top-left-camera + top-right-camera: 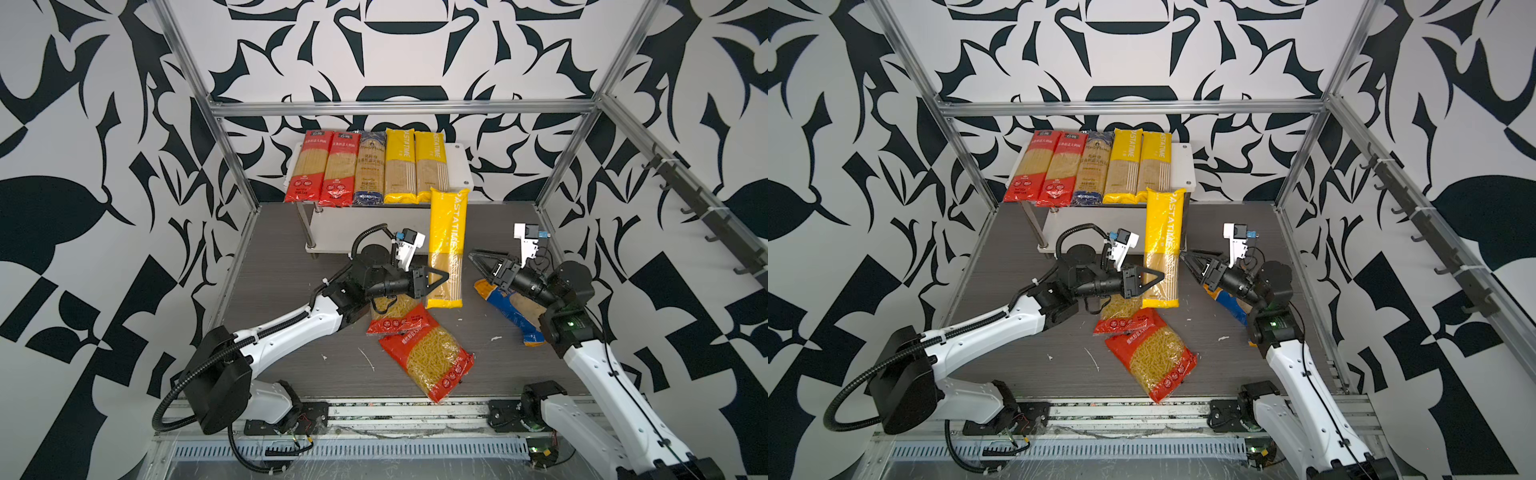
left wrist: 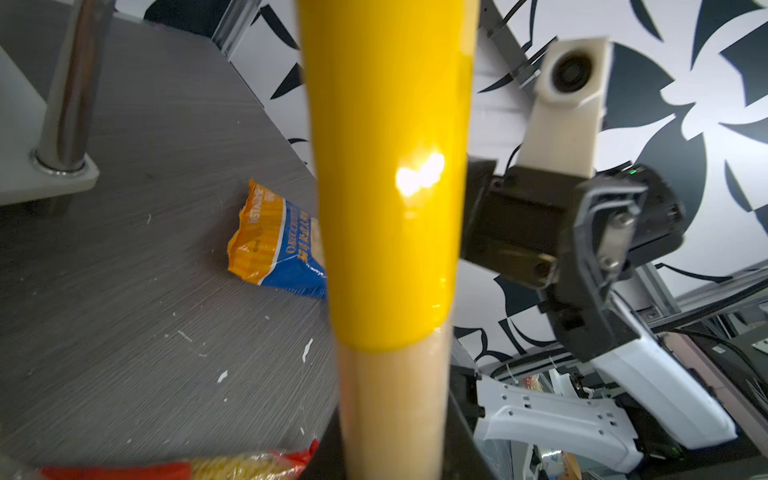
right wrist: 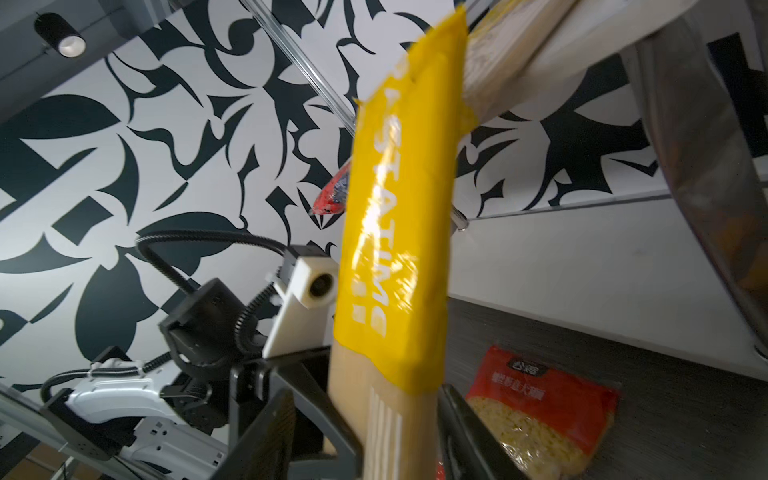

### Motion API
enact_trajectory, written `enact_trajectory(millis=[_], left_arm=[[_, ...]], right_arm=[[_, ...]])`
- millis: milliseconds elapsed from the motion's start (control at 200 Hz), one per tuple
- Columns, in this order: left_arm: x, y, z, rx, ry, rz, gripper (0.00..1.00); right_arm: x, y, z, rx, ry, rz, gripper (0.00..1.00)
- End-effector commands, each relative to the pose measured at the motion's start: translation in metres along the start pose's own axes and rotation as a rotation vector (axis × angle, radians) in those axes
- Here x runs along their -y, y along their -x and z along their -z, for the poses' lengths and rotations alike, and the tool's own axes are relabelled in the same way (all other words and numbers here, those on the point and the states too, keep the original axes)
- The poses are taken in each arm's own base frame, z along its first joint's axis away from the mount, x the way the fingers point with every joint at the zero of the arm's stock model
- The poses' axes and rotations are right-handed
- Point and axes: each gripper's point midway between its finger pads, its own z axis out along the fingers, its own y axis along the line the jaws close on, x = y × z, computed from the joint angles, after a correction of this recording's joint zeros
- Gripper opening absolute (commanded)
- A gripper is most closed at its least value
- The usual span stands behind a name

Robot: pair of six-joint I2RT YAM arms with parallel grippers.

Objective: Arrange pasta packages on shelves
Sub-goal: Pick up the pasta bag from the center of the table.

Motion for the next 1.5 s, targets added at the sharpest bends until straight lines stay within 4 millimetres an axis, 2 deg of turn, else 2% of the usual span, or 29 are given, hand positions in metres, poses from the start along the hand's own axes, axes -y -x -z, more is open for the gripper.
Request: enact_trajectory(millis=[0,120,255,340,550,710,955,1015,1080,1185,1270,1495], left_arm=[[0.078,0.062,0.025,0.187,-0.182,-0.156,0.14],[0.083,0.072,0.027,0.214,-0.166,-0.175,0.14],[0.076,0.099,0.034,0.315,-0.069,-0.199,0.17],[0.076,0.112,0.032,0.338,-0.082,-0.172,0.18],[0.086,0.121,0.019,0.323,-0.148,-0.129,0.20],[0.085,0.127,0.013,0.334,-0.151,-0.116,0.20],[0.081,0.132,0.005,0.340,-0.152,-0.096,0.21],[0.081,0.133,0.004,0.341,-0.152,-0.092,0.21],[0.082,0.134,0.003,0.339,-0.159,-0.088,0.22],[0.081,0.134,0.003,0.342,-0.157,-0.082,0.27],[0.084,0.135,0.006,0.345,-0.155,-0.086,0.35],[0.090,0.134,0.024,0.360,-0.114,-0.145,0.58]], right_arm=[[-0.006,0.003,0.002,0.022,0.012,0.023,0.59],[-0.008,-0.001,0.002,0.002,0.029,0.011,0.60],[-0.014,0.001,0.001,0.022,0.096,-0.035,0.65],[-0.011,0.002,0.001,0.043,0.095,-0.047,0.66],[-0.004,0.011,-0.004,0.108,0.135,-0.123,0.65],[-0.009,0.013,-0.012,0.121,0.191,-0.147,0.64],[-0.019,0.005,-0.030,0.105,0.212,-0.133,0.59],[-0.019,0.006,-0.032,0.113,0.211,-0.134,0.55],[-0.015,0.009,-0.032,0.143,0.197,-0.139,0.46],[-0.010,0.015,-0.032,0.183,0.174,-0.143,0.23],[-0.014,0.022,-0.032,0.202,0.188,-0.137,0.10],[-0.039,0.048,-0.034,0.186,0.222,-0.080,0.00]])
